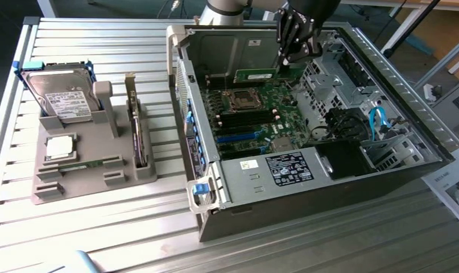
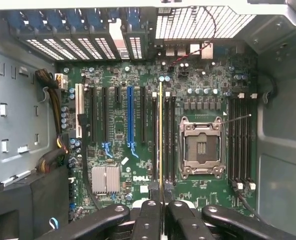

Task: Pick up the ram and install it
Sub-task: 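Insert the ram into the slot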

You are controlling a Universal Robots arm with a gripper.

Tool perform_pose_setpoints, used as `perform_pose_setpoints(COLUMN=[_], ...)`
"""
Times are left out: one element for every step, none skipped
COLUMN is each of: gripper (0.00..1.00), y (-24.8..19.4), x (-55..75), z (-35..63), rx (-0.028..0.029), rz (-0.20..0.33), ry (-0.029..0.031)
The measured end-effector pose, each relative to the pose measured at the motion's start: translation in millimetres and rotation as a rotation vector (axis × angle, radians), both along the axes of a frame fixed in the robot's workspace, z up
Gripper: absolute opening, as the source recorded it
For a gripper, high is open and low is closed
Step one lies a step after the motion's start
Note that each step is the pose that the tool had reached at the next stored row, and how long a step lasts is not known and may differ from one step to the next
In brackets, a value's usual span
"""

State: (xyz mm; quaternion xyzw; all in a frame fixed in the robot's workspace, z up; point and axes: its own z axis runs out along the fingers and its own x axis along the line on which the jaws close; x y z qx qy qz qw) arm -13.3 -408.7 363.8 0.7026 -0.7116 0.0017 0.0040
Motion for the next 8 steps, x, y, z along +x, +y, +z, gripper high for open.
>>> perform_pose_setpoints(gripper=[0.12, 0.12, 0.12, 0.12, 0.12, 0.12, 0.12, 0.12], y=[0.0, 0.0, 0.0, 0.0, 0.0, 0.0, 0.0, 0.0], x=[0.0, 0.0, 0.0, 0.0, 0.0, 0.0, 0.0, 0.0], z=[-1.3, -2.6, -4.7, -6.1, -7.6, -9.9, -15.3, -18.8], rx=[0.0, -0.0001, -0.0001, -0.0003, -0.0005, -0.0009, -0.0015, -0.0016], rz=[0.0, -0.001, -0.002, -0.002, -0.003, -0.003, -0.005, -0.006], ry=[0.0, -0.0001, -0.0001, -0.0002, -0.0002, -0.0002, -0.0004, -0.0005])
